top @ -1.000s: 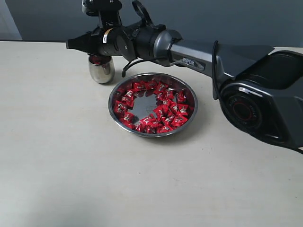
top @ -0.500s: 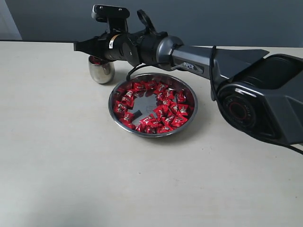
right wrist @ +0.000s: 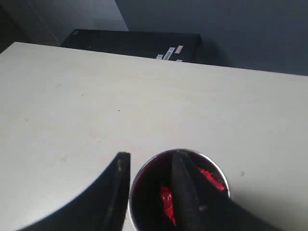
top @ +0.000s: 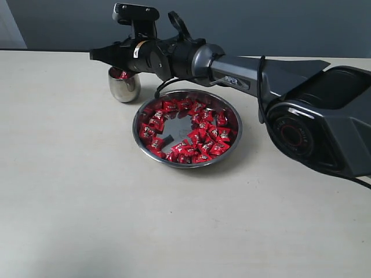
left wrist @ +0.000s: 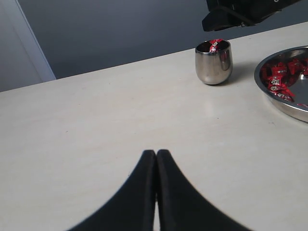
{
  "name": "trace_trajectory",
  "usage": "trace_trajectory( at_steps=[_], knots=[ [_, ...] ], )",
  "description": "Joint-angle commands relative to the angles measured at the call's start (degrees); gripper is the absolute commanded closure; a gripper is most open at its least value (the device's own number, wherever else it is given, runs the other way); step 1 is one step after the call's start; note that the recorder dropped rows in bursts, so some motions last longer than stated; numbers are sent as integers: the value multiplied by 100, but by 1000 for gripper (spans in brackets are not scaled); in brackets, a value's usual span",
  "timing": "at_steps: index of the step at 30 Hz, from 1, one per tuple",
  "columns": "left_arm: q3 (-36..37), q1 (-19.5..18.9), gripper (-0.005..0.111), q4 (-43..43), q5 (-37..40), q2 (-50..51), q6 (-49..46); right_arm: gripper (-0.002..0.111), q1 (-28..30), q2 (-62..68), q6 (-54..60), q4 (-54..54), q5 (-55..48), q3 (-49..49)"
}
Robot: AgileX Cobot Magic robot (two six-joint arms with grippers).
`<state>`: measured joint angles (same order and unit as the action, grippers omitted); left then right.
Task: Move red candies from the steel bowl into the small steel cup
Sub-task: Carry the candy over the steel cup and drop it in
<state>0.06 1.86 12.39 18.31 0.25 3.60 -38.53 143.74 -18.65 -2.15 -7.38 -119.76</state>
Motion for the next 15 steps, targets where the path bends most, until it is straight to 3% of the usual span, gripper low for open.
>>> trace_trajectory(
  at_steps=[1,6,15],
  knots=[
    [-6,2,106,-7,-39,-25,31,78,19,-248,-2,54,-291,1],
    [-6,2,106,-7,-39,-25,31,78,-56,-620,118,487,-1389,1],
    [-6,2,106,-7,-39,-25,31,79,-347,-840,367,1409,-4281,1]
  ],
)
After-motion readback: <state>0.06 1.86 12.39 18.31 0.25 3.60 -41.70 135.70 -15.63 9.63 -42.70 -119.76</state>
